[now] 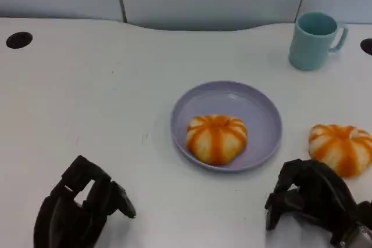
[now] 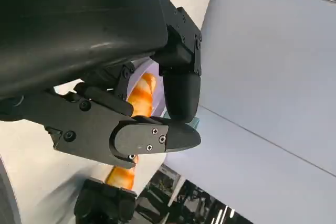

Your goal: Grasp the bread from the table and place it into the plate.

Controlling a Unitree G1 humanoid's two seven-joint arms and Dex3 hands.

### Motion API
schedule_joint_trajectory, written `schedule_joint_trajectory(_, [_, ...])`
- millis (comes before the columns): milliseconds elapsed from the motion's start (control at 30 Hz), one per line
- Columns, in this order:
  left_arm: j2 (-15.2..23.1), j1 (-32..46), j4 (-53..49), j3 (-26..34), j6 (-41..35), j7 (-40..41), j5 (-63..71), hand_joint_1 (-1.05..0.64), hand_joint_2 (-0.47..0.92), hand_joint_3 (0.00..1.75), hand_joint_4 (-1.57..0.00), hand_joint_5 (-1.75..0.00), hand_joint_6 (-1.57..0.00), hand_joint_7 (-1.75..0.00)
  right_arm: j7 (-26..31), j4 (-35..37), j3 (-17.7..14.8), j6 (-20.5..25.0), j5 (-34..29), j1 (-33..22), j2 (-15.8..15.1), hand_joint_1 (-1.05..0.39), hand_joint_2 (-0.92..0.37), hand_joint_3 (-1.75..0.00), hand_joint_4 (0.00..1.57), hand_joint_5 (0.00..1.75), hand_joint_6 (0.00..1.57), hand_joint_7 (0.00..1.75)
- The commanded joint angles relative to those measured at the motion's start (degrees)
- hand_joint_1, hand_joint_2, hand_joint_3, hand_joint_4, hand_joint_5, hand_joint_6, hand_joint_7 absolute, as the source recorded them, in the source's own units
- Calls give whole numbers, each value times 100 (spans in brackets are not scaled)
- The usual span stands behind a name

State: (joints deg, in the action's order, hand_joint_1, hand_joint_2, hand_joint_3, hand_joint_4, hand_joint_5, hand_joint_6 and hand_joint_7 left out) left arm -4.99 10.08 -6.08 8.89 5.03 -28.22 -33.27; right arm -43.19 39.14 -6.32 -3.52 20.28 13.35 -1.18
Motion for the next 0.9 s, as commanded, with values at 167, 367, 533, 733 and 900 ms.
schedule_joint_trajectory(167, [-30, -28, -305, 115, 191, 56, 243, -49, 92, 32, -78, -175, -47, -175, 25, 185, -65, 42, -51, -14, -202, -105, -53, -1, 157, 69, 157, 48])
schedule_joint_trajectory(367, [-35, -97, -458, 126, 252, -54, 268, -49, 92, 32, -76, -175, -49, -173, -32, 333, -117, -59, -17, 18, -222, -105, -54, -1, 157, 72, 157, 49])
schedule_joint_trajectory(533, [-5, -88, -425, 115, 142, -83, 215, -53, 92, 30, -78, -175, -49, -173, -139, 403, -161, -19, 39, 58, -234, -105, -53, 0, 157, 70, 157, 48])
schedule_joint_trajectory(733, [49, -48, -348, 90, 61, -86, 236, -53, 92, 31, -78, -175, -48, -175, -69, 428, -205, -84, 5, 52, -181, -105, -53, 0, 157, 71, 157, 49])
schedule_joint_trajectory(900, [-7, -24, -301, 97, 85, -33, 234, -51, 92, 30, -78, -175, -48, -175, -55, 423, -208, -181, -31, 45, -179, -105, -55, -1, 157, 72, 157, 50])
